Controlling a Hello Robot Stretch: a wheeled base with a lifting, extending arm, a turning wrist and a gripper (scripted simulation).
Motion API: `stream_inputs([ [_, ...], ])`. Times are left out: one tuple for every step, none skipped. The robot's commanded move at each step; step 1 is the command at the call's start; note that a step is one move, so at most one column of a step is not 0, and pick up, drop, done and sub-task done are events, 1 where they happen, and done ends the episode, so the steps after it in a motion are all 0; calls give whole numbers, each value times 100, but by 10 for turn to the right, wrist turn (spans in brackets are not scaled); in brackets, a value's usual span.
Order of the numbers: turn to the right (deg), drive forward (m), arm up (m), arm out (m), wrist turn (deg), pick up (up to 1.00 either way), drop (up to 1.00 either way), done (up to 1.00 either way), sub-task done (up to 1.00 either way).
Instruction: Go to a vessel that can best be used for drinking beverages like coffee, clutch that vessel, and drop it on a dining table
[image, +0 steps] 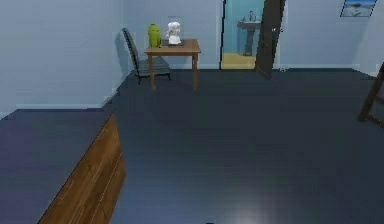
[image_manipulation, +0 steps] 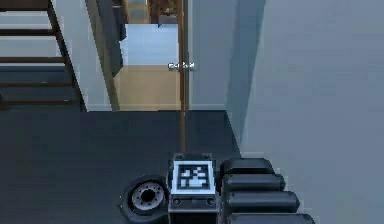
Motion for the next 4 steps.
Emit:
stream_inputs([
  [0, 100, 0, 0, 0, 0, 0, 0, 0],
  [0, 65, 0, 0, 0, 0, 0, 0, 0],
  [-150, 0, 0, 0, 0, 0, 0, 0, 0],
  [0, 100, 0, 0, 0, 0, 0, 0, 0],
])
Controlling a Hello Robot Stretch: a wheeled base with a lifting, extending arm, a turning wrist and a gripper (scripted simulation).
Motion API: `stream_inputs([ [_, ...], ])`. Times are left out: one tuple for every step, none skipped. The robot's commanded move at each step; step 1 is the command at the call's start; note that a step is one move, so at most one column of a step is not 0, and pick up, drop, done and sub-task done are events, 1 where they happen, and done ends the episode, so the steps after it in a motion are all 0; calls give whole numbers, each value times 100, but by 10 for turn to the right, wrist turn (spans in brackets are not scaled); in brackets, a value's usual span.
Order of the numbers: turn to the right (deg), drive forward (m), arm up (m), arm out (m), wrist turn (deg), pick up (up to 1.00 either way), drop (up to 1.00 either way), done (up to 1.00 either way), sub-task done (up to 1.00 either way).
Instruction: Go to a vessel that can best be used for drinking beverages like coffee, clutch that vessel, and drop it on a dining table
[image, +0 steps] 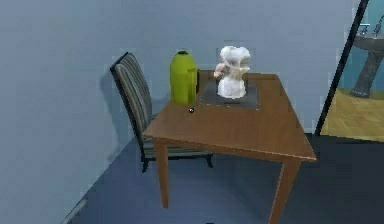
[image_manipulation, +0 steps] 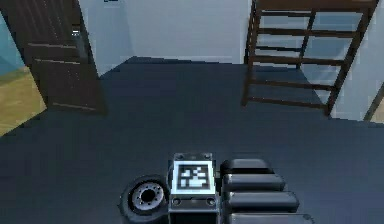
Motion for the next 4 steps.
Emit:
stream_inputs([
  [0, 35, 0, 0, 0, 0, 0, 0, 0],
  [120, 0, 0, 0, 0, 0, 0, 0, 0],
  [0, 30, 0, 0, 0, 0, 0, 0, 0],
  [-450, 0, 0, 0, 0, 0, 0, 0, 0],
])
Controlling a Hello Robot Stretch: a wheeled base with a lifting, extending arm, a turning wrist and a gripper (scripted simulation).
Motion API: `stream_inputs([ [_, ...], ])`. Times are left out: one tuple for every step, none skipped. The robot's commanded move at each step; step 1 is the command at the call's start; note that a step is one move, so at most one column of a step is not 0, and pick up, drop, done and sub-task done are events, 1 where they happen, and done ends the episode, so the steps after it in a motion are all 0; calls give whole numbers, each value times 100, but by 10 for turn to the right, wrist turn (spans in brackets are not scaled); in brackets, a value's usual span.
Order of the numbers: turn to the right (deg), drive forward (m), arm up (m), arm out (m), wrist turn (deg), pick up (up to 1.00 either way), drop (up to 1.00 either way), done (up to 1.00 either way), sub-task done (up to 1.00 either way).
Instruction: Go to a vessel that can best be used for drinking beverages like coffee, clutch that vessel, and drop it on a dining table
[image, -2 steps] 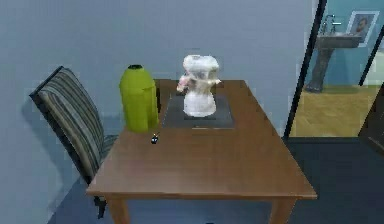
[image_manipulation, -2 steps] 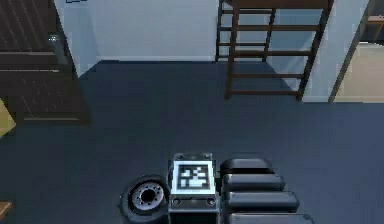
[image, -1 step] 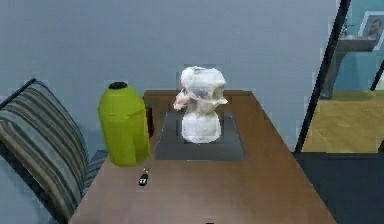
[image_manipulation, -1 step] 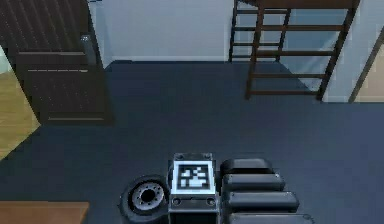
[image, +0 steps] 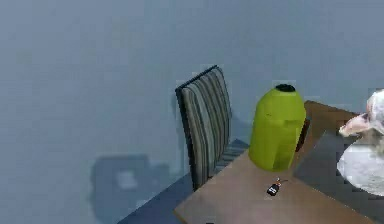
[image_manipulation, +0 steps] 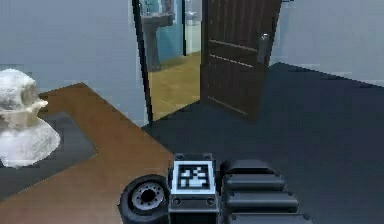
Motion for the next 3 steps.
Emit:
stream_inputs([
  [-450, 0, 0, 0, 0, 0, 0, 0, 0],
  [-450, 0, 0, 0, 0, 0, 0, 0, 0],
  [-360, 0, 0, 0, 0, 0, 0, 0, 0],
])
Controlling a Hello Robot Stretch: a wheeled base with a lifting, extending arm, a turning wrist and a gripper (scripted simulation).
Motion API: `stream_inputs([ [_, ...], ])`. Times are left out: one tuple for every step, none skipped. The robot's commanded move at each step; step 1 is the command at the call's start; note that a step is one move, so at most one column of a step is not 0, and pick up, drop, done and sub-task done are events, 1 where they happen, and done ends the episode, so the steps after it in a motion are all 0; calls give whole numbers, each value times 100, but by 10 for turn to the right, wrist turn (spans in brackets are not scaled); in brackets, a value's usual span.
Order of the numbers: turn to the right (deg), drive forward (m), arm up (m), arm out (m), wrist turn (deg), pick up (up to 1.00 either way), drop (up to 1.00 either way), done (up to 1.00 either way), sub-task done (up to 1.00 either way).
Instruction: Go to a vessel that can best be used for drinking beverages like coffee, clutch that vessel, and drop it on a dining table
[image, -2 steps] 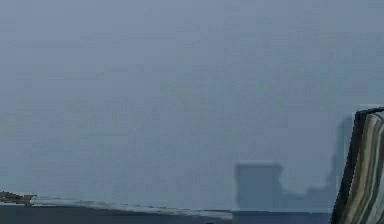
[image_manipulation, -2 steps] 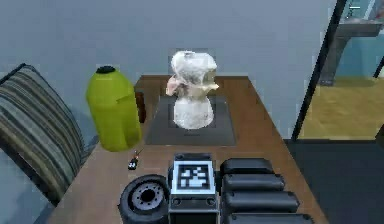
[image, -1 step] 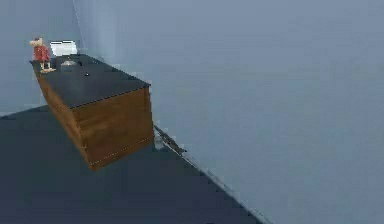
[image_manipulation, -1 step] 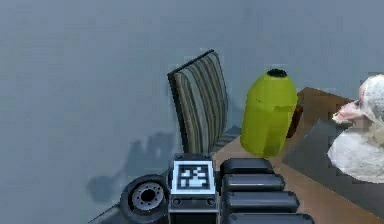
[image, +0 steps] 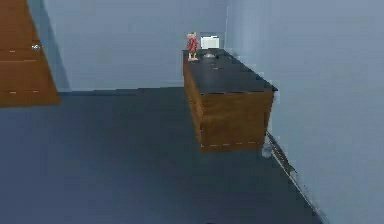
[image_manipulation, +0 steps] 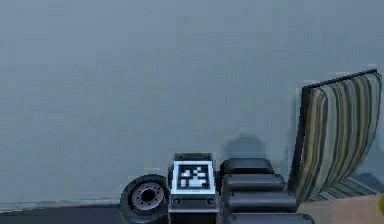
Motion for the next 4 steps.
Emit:
stream_inputs([
  [450, 0, 0, 0, 0, 0, 0, 0, 0],
  [450, 0, 0, 0, 0, 0, 0, 0, 0],
  [450, 0, 0, 0, 0, 0, 0, 0, 0],
  [240, 0, 0, 0, 0, 0, 0, 0, 0],
])
